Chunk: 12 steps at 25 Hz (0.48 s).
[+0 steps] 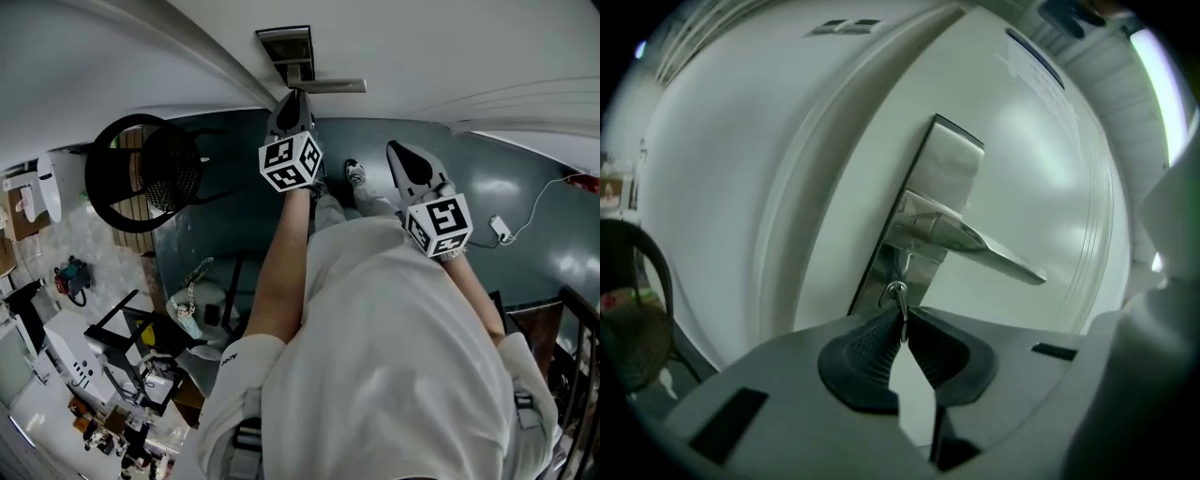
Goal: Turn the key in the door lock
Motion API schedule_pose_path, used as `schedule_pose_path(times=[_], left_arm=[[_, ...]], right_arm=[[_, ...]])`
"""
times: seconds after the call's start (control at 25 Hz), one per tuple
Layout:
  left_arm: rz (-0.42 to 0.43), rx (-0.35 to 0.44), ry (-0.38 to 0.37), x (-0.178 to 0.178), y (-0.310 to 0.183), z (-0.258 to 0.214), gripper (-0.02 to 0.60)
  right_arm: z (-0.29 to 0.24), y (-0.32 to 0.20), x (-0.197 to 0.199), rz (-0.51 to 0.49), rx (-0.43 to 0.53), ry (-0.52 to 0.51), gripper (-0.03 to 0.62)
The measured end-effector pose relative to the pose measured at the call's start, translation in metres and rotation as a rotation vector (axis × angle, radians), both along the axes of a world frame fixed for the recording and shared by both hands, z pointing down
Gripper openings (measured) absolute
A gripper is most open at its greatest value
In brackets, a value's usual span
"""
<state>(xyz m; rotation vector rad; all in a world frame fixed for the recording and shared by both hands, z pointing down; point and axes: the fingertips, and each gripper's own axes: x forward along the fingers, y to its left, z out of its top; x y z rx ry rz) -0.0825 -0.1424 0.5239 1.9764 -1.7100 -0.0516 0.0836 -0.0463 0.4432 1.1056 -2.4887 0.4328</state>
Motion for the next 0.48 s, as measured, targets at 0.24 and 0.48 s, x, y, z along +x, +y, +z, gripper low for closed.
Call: schedule_pose_path(times=[0.24,0.48], left_arm=[[-0.016,0.005,0.440,-0.0029,0.0017,0.0008,0.031],[-0.054,0.048,0.957,-0.0049,0.0024,0.0003,0.031]], right_arm=[[-0.0024,-0.0033,-0.0016,-0.003,0.000,-0.003,-0.008],[-0.0027,-0.0061,-0.0035,-0.007,0.001,-0.001,-0.008]])
